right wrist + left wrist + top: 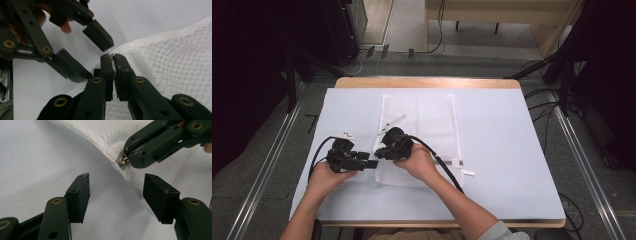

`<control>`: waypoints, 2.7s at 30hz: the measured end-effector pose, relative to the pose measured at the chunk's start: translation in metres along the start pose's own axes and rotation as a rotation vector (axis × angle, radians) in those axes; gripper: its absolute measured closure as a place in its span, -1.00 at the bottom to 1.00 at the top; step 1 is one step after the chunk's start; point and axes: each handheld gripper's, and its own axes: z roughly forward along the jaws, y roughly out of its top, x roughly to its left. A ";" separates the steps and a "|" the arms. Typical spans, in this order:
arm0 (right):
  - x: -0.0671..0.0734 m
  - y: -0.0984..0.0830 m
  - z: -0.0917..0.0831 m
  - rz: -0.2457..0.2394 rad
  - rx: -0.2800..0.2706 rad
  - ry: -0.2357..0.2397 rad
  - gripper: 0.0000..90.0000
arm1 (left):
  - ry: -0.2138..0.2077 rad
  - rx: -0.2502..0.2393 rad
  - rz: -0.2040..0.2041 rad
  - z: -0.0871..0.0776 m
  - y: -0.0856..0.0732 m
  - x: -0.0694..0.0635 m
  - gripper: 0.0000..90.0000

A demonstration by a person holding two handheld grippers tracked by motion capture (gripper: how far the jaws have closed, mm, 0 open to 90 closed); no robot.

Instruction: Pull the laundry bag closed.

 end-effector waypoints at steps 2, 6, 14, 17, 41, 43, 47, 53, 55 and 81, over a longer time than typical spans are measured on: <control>0.001 0.000 -0.001 0.002 0.001 0.001 0.95 | -0.010 0.004 -0.003 0.004 0.001 0.000 -0.12; 0.002 0.001 -0.004 -0.006 -0.001 0.005 0.95 | -0.017 0.026 -0.002 0.012 0.003 -0.001 -0.03; 0.003 0.002 -0.011 -0.010 -0.012 0.037 0.95 | -0.029 0.026 0.005 0.015 0.004 -0.002 0.34; 0.003 0.002 -0.011 -0.006 -0.008 0.048 0.95 | -0.036 0.035 0.013 0.016 0.005 -0.002 0.43; -0.003 -0.010 -0.004 0.010 0.015 0.087 0.95 | -0.089 0.092 -0.009 0.018 0.008 -0.004 0.95; -0.004 -0.013 -0.003 0.008 0.019 0.086 0.96 | -0.085 0.089 -0.007 0.018 0.008 -0.004 0.95; -0.005 -0.015 -0.003 0.014 0.017 0.084 0.96 | -0.106 0.098 -0.024 0.017 0.009 -0.003 0.96; -0.008 -0.016 -0.004 0.021 0.015 0.090 0.96 | -0.100 0.087 -0.023 0.016 0.009 -0.003 0.96; -0.008 -0.017 -0.003 0.016 0.020 0.085 0.96 | -0.079 0.106 -0.016 0.018 0.008 -0.004 0.96; -0.029 -0.037 -0.019 0.024 0.051 0.029 0.96 | -0.085 0.077 -0.006 0.009 0.003 0.002 0.96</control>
